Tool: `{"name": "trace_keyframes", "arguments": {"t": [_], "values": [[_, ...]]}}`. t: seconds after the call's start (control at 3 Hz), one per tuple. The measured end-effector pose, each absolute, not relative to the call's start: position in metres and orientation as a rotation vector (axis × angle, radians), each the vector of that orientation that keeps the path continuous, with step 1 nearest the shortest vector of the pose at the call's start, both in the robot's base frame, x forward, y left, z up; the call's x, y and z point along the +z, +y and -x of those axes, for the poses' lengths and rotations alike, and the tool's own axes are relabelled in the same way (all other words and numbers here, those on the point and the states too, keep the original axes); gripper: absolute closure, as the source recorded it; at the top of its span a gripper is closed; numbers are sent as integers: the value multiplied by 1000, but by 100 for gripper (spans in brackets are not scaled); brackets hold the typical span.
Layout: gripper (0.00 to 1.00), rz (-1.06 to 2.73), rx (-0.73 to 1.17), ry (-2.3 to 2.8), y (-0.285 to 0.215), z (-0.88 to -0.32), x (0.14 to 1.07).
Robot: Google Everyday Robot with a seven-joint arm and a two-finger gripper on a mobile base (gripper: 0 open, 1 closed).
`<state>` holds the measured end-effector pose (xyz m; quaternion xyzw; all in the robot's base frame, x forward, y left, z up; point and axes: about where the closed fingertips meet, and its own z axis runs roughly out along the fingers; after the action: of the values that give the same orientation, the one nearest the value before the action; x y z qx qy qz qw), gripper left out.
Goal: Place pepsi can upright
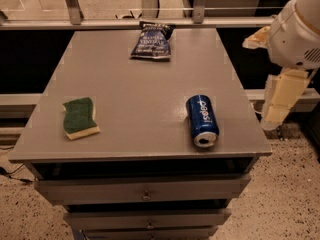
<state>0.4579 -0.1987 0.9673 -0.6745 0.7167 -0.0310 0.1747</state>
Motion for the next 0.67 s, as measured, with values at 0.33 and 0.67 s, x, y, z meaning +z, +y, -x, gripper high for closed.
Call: {"name": "trace_keyframes", "arguments": {"t": [0.33, 0.67], "values": [[0, 2078, -48, 1811, -177, -465, 951], [0, 2240, -32, 1571, -150, -470, 934]]}}
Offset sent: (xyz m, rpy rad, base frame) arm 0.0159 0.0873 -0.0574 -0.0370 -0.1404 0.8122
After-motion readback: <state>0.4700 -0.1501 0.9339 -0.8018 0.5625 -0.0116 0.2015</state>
